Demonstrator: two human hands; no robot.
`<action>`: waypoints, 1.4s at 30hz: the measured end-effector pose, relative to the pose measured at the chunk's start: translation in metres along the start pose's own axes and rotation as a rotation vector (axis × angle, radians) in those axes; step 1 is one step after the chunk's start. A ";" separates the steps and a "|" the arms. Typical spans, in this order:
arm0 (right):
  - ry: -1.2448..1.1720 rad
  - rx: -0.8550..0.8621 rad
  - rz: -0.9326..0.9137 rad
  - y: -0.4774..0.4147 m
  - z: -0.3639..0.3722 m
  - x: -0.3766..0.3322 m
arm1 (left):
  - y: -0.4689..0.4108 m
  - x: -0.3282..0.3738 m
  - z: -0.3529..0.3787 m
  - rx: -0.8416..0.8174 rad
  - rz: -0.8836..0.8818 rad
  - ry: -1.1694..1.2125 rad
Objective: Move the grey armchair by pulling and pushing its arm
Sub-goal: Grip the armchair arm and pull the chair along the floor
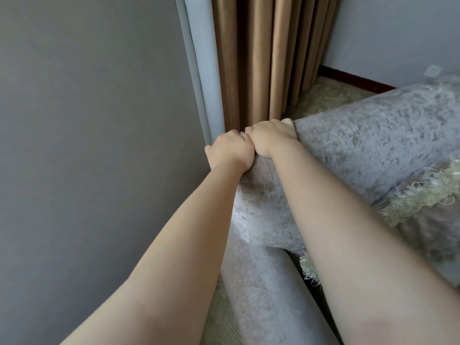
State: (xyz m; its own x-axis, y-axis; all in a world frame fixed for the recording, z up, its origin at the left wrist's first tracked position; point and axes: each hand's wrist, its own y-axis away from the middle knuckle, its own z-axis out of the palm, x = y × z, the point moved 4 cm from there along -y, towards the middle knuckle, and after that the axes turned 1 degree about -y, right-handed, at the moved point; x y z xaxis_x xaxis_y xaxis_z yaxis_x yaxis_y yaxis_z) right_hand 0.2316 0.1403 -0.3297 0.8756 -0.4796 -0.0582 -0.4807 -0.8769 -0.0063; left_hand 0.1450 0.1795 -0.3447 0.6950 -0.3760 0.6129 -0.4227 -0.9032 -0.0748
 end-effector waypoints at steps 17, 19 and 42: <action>0.046 0.078 -0.023 0.046 -0.026 -0.007 | 0.037 0.011 -0.026 0.059 0.054 -0.011; 0.044 0.078 -0.024 0.049 -0.029 -0.006 | 0.040 0.013 -0.027 0.057 0.051 -0.005; 0.024 0.101 -0.114 0.071 -0.031 -0.051 | 0.070 -0.020 -0.062 0.090 -0.003 -0.045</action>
State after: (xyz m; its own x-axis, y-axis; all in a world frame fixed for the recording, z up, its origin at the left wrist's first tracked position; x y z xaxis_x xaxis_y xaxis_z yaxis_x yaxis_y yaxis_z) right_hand 0.1542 0.1011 -0.2961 0.9251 -0.3788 -0.0275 -0.3794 -0.9185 -0.1116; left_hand 0.0653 0.1372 -0.3133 0.7225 -0.3801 0.5775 -0.3675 -0.9187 -0.1448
